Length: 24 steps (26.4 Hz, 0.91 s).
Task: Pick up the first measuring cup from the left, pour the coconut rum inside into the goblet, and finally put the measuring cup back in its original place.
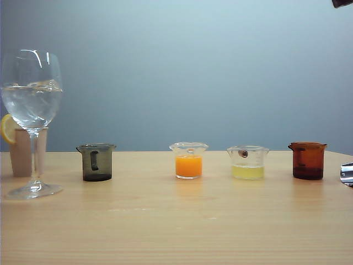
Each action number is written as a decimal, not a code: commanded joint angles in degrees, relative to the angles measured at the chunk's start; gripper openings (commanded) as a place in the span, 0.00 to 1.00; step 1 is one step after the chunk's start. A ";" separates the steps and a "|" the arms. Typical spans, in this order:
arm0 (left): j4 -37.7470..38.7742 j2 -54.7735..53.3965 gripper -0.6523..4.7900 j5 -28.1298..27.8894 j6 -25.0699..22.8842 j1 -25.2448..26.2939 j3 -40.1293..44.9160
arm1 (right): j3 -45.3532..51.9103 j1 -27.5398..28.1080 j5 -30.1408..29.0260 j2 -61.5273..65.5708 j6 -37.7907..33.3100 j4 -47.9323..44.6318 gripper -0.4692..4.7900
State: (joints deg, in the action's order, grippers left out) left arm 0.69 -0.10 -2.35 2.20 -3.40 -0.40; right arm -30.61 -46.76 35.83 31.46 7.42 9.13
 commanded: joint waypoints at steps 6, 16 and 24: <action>-0.52 0.00 0.12 -0.24 -0.24 -0.04 -0.11 | -0.11 0.04 0.07 -0.11 -0.13 -0.09 0.09; -0.46 0.00 0.12 -0.20 -0.22 -0.02 -0.11 | 8.66 15.96 -10.71 -11.65 0.52 -9.42 0.09; -0.35 0.00 0.12 -0.22 -0.24 -0.02 -0.11 | 23.43 35.43 -32.13 -26.08 -0.57 -10.27 0.09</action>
State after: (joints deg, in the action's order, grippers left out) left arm 0.73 -0.08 -2.46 2.17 -3.40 -0.40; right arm -7.99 -12.86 4.64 6.50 7.77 0.10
